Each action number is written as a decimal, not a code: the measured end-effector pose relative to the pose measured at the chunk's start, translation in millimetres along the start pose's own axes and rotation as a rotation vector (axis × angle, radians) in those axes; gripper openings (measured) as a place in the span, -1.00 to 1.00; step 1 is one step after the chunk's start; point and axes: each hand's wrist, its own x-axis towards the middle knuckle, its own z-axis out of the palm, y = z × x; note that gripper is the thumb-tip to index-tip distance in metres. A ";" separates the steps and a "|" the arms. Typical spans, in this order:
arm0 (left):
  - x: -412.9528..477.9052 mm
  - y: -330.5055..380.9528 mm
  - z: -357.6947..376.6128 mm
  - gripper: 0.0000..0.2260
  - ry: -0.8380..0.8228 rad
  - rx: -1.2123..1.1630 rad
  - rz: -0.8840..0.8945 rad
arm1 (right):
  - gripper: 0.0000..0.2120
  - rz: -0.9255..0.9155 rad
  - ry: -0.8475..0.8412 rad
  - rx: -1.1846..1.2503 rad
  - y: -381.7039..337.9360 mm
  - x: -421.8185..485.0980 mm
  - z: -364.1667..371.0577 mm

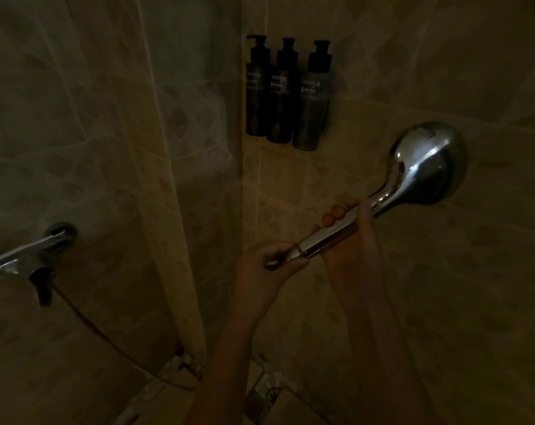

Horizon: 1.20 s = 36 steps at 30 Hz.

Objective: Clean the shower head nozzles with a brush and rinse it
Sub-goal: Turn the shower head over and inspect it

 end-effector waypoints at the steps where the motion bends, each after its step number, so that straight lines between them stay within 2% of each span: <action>1: 1.0 -0.4 -0.2 -0.67 -0.027 -0.011 -0.002 | -0.67 -0.018 -0.004 -0.005 -0.7 -0.7 -0.7; 2: 1.7 -1.2 -0.4 -0.70 -0.055 -0.038 -0.017 | -0.77 -0.040 0.001 -0.012 -0.9 -0.5 -1.3; 4: 2.4 -3.4 -1.6 -0.80 -0.127 -0.091 -0.058 | -0.86 -0.061 0.008 -0.016 -1.1 -0.6 0.1; 10: 5.8 -6.3 -7.3 -0.94 -0.277 -0.131 -0.073 | -0.73 0.012 -0.074 0.051 -0.8 4.7 -2.8; 13: 6.8 -3.8 -8.4 -0.87 -0.307 -0.141 -0.093 | -0.90 0.087 -0.199 0.076 -6.8 8.4 -3.8; 16: 6.9 -0.3 -7.9 -0.84 -0.352 -0.137 -0.109 | -0.63 0.152 -0.299 0.098 -10.7 12.1 -7.2; 21: 8.0 2.1 -6.8 -0.75 -0.490 -0.115 -0.121 | -0.59 0.176 -0.347 0.059 -15.9 14.1 -6.4; 25: 9.0 5.1 -6.6 -0.76 -0.365 -0.090 -0.063 | -0.71 0.092 -0.125 0.055 -7.4 14.8 1.4; 28: 5.5 7.8 -1.7 -0.78 -0.272 -0.062 -0.028 | -0.80 -0.027 0.050 -0.048 -2.0 11.2 6.8; 31: 3.0 7.2 5.1 -0.84 -0.143 -0.065 -0.003 | -0.89 -0.098 0.090 -0.157 0.6 5.3 15.1; 34: 4.1 3.7 9.9 -0.92 -0.005 -0.129 -0.021 | -0.80 -0.076 0.110 -0.270 8.2 -0.3 23.4; 36: 3.8 2.8 11.1 -0.90 0.066 -0.123 -0.054 | -0.78 -0.035 0.138 -0.242 12.1 -2.7 27.5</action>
